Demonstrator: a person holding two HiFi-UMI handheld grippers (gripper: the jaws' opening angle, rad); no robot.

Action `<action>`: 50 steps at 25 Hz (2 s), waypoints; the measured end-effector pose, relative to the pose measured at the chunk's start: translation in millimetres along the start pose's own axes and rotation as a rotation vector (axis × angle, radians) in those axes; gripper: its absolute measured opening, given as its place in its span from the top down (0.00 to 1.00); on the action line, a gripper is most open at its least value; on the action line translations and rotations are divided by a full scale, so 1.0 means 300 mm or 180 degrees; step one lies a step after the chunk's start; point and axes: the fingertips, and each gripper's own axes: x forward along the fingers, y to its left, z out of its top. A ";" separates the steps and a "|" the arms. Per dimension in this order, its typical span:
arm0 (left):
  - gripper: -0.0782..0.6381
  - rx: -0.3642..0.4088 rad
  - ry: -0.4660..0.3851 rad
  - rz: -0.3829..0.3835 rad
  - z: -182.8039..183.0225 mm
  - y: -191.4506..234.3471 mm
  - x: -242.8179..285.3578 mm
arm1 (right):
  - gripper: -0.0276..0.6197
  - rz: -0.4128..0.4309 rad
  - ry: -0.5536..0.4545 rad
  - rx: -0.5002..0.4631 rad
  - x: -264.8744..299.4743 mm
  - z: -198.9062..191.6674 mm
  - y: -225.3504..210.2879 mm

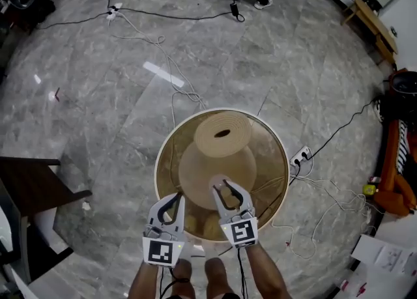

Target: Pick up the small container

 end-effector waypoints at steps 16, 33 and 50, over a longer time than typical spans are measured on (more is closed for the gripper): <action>0.87 0.0427 -0.0354 -0.0116 0.456 -0.118 -0.276 | 0.77 -0.0225 -0.0245 0.0006 -0.405 0.520 0.036; 0.87 0.0769 -0.0592 -0.0250 0.737 -0.267 -0.674 | 0.77 -0.0641 -0.0481 -0.0009 -0.889 0.852 0.134; 0.87 0.0818 -0.0673 -0.0309 0.776 -0.422 -0.879 | 0.77 -0.0932 -0.0592 0.0041 -1.226 0.877 0.178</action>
